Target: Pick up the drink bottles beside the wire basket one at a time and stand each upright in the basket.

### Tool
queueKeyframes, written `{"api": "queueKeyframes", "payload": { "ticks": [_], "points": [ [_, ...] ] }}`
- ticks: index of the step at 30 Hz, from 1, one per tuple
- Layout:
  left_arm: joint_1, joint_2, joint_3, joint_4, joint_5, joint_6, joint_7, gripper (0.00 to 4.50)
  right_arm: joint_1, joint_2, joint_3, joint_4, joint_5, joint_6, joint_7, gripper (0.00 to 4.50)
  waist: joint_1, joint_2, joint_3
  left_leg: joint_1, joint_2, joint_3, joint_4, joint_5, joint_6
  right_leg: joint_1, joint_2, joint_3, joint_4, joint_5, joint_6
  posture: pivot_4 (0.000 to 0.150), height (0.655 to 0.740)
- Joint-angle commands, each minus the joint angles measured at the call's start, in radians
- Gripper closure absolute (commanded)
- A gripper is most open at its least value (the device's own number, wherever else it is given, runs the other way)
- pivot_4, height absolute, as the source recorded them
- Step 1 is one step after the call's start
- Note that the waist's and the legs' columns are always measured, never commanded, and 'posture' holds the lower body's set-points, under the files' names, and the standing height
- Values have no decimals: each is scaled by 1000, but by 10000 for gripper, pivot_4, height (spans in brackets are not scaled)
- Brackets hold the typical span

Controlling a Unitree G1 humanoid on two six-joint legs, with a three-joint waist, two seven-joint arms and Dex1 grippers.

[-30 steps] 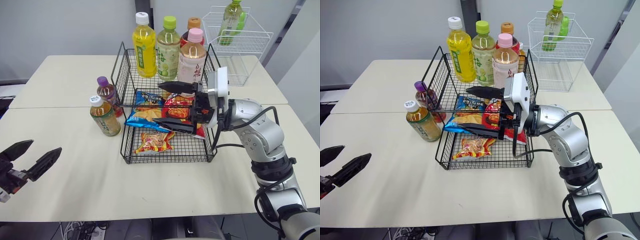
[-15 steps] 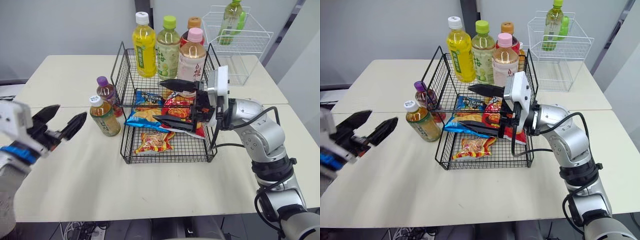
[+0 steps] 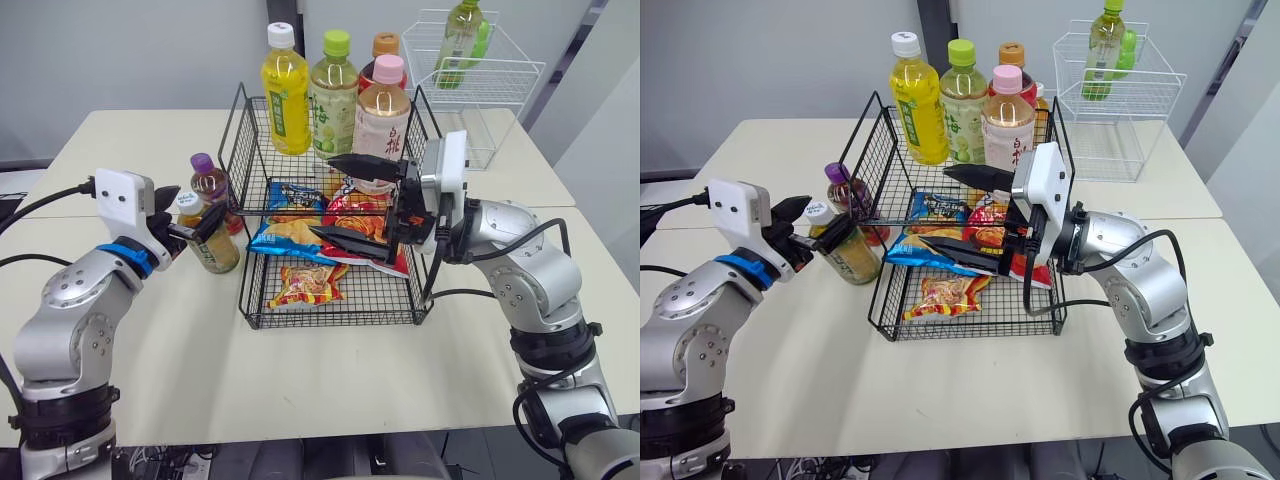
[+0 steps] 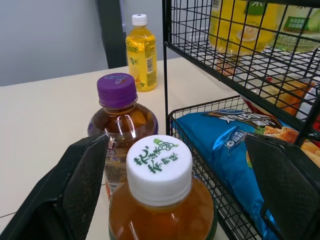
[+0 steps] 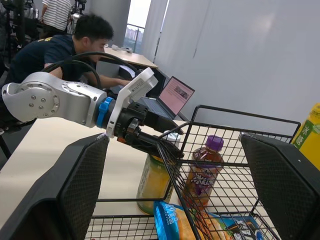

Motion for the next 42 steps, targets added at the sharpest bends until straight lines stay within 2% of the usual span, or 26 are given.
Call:
{"api": "queueKeyframes", "payload": {
  "ticks": [1, 13, 16, 24, 30, 34, 40, 42],
  "points": [
    [-41, -12, -17, 17, 22, -38, 8, 204, -5, -13, -34, -45, 9, 0, -13, 0, 0, 0, 0, 0, 0, 0, 0, 0, 0, 0, 0, 0, 0, 0, 0, 1500, 7400],
    [-56, -4, -17, 65, 48, -55, -6, 204, -1, -19, -36, -55, 11, 3, -31, 0, 0, 0, 0, 0, 0, 0, 0, 0, 0, 0, 0, 0, 0, 0, 0, 1500, 7400],
    [-46, -2, -10, 61, 49, -54, -5, 5886, -2, -19, -36, -56, 13, 3, -32, 0, 0, 0, 0, 0, 0, 0, 0, 0, 0, 0, 0, 0, 0, 0, 0, 1500, 7400],
    [-1, 1, 5, 31, 44, -46, -6, 30870, -5, -20, -38, -59, 25, 11, -32, 0, -1, 0, 0, 0, 0, 0, 0, 0, 0, 0, 0, 0, 0, -1, 1, 1500, 7400],
    [2, 19, 33, 35, 37, -53, -18, 31330, -7, -18, -35, -56, 27, 14, -32, 0, -3, 0, 0, 0, 0, 0, 0, 0, 0, 0, 0, 0, 0, -1, 1, 1500, 7400],
    [-37, 67, 89, 24, -46, -54, -108, 31330, -8, -16, -35, -55, 28, 15, -33, 0, -6, 0, 0, -1, 0, 0, 0, 0, 0, -1, 0, 0, -1, -1, 1, 1500, 7400],
    [-165, 279, 184, 87, -190, 62, -261, 31330, -12, -5, -51, -52, 37, 7, -41, 0, -8, -1, 1, -4, 0, -3, 0, 0, 0, -2, 1, -2, -2, -1, 2, 1500, 7400],
    [-254, 396, 204, 166, -260, 133, -358, 31330, -13, -1, -58, -52, 40, 11, -50, 0, -8, -1, 1, -3, 0, -3, -1, 0, 0, -1, 1, -2, -2, -1, 2, 1500, 7400]
  ]
}}
